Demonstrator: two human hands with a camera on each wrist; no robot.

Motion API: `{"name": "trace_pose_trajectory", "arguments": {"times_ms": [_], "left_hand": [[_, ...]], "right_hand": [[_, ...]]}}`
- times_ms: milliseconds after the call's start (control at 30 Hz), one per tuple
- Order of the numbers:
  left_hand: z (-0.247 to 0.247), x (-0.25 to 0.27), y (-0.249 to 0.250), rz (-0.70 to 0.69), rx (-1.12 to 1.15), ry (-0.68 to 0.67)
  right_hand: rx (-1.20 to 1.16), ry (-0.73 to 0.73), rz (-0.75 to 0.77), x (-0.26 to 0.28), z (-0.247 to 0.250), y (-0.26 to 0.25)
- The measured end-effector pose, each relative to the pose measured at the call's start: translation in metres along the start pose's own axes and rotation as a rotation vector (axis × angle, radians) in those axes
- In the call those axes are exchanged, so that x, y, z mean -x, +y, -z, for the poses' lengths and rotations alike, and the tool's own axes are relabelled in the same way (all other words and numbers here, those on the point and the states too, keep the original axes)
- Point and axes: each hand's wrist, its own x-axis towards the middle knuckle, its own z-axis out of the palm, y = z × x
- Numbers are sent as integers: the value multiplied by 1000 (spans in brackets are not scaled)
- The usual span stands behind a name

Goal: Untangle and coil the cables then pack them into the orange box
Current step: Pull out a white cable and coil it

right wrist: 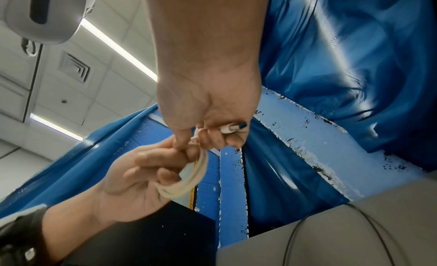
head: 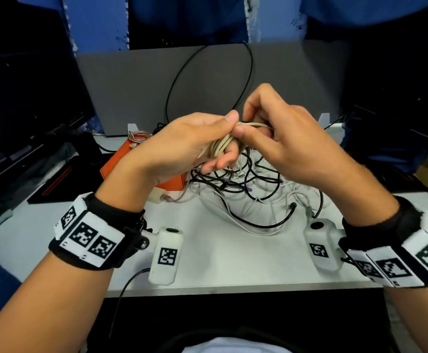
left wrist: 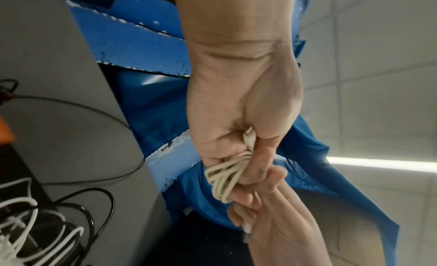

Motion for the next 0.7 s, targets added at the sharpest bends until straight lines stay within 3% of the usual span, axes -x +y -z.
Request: {"name": "trace_pose_trajectory", "arguments": {"times_ms": [200,333,433,567,700], "left_hand": [[7,3,-2,-29,93,-87],[7,1,-6,-42,276,-59],[2,-3,-5,-12,352,33],[-5,-9,-1,-54,121,202],[-6,-8,-1,-122,-80,246]], "right_hand": [[50,-177,37,1,-12,-2],[-231,-163,50,2,-3,-4],[-101,-79,0,-1,-3,-3],[95,16,-94,-2,-6,-2],[112,66,-141,-2,-3,-4]]}}
